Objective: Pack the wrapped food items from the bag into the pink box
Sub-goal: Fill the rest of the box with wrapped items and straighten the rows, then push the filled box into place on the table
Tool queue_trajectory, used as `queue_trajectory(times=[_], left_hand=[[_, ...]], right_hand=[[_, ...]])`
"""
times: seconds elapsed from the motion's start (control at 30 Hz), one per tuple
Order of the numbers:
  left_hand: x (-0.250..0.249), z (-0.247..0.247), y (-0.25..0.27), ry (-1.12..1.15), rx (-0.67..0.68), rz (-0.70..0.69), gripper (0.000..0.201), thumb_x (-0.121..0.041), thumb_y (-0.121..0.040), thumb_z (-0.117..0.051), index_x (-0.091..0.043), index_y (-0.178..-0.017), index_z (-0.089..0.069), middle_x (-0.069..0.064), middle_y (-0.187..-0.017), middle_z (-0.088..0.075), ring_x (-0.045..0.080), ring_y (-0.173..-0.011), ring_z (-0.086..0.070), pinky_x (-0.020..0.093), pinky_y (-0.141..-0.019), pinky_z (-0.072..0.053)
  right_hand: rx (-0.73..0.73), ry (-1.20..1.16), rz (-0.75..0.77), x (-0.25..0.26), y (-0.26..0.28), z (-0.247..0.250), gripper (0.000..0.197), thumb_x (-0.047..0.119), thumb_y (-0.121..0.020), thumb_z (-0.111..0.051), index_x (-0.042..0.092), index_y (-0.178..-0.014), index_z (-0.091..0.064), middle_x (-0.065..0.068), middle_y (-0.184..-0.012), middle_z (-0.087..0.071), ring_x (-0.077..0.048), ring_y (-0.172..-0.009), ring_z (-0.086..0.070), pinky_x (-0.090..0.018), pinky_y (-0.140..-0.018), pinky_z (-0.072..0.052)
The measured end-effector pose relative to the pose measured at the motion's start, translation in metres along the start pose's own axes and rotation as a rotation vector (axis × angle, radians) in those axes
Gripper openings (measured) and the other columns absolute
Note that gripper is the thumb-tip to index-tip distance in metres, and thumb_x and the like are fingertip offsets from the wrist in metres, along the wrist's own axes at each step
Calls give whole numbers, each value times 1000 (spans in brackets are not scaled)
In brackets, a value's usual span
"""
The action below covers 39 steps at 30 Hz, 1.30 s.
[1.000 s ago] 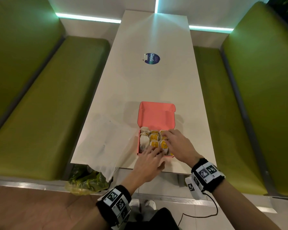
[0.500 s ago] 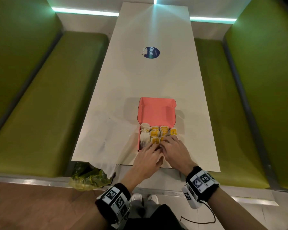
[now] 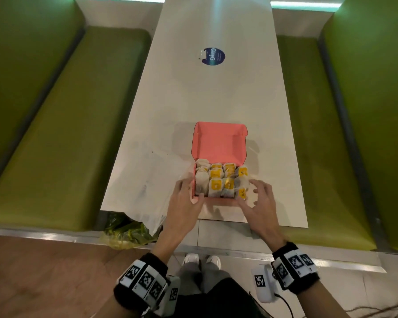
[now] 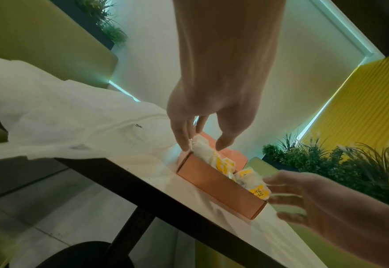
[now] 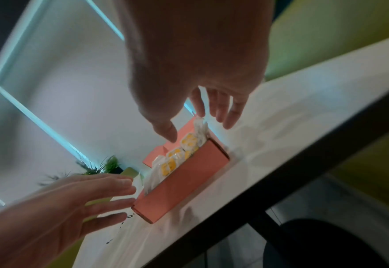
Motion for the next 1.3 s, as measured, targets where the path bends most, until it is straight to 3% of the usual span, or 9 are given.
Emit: queue_trajectory(times=[0.13, 0.37, 0.43, 0.57, 0.77, 0.83, 0.93, 1.03, 1.3], left_hand=[[8, -13, 4, -17, 47, 72, 50, -30, -94, -64, -20, -140, -47, -3, -122, -56, 8, -106, -51, 24, -90, -44], [28, -30, 11, 32, 17, 96, 38, -38, -97, -60, -22, -132, -56, -4, -119, -64, 16, -108, -59, 42, -94, -53], [25, -32, 14, 65, 9, 92, 36, -41, -98, -57, -23, -130, -58, -8, -118, -65, 13, -108, -60, 39, -95, -53], [8, -35, 1, 158, -33, 100, 28, -25, -100, -58, -20, -127, -60, -15, -111, -63, 7, -105, -61, 26, -93, -50], [10, -43, -56, 152, -128, 75, 33, -16, -100, -50, -15, -132, -57, 0, -118, -65, 18, -110, -59, 37, -97, -49], [5, -43, -80, 153, -160, 78, 31, -13, -100, -47, -13, -129, -57, 4, -118, -65, 21, -109, -58, 37, -97, -47], [0, -42, -116, 156, -195, 72, 26, -8, -99, -44, -9, -122, -58, 9, -112, -65, 25, -103, -59, 38, -92, -47], [0, -40, -150, 131, -197, 69, 23, -5, -98, -43, -6, -114, -59, 11, -106, -64, 27, -98, -58, 41, -88, -47], [7, -37, -184, 118, -168, 96, 25, -13, -102, -41, -6, -119, -58, 13, -115, -62, 28, -105, -58, 34, -90, -45]], right_hand=[[54, -112, -96, -6, 0, -18, 66, 31, -83, -75, 25, -141, -43, 4, -129, -50, -12, -116, -52, -41, -97, -52], [-42, -155, -131, -21, 7, -13, 47, 20, -87, -74, 23, -130, -55, 6, -116, -56, -9, -103, -56, -21, -85, -48], [-67, -172, -143, -23, 11, -9, 41, 15, -89, -73, 21, -126, -57, 5, -113, -57, -8, -98, -57, -6, -79, -45], [-81, -246, -146, -23, 0, -11, 40, 13, -87, -74, 20, -122, -56, 1, -112, -56, 0, -95, -57, -1, -72, -45], [-113, -290, -122, -13, -59, -26, 40, 19, -91, -70, 11, -127, -57, 0, -117, -56, 10, -93, -57, -5, -81, -46], [-123, -296, -112, -7, -82, -33, 43, 19, -90, -70, 8, -129, -56, -2, -117, -55, 2, -92, -59, -9, -85, -47], [-133, -282, -97, 3, -116, -41, 43, 19, -90, -69, 7, -129, -55, -5, -117, -55, -13, -96, -58, -28, -93, -50], [-127, -240, -87, 13, -146, -46, 40, 21, -90, -68, 8, -126, -56, -6, -115, -54, -19, -99, -58, -33, -95, -49], [-122, -197, -100, 25, -173, -53, 36, 21, -91, -65, 8, -123, -57, -6, -112, -52, -21, -98, -54, -30, -91, -44]])
Point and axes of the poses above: each hand's wrist, its own y-axis away from the middle knuckle, its own z-axis out of the back of the hand, x = y × z, the point moved 4 cm from there along -y, towards the middle knuckle
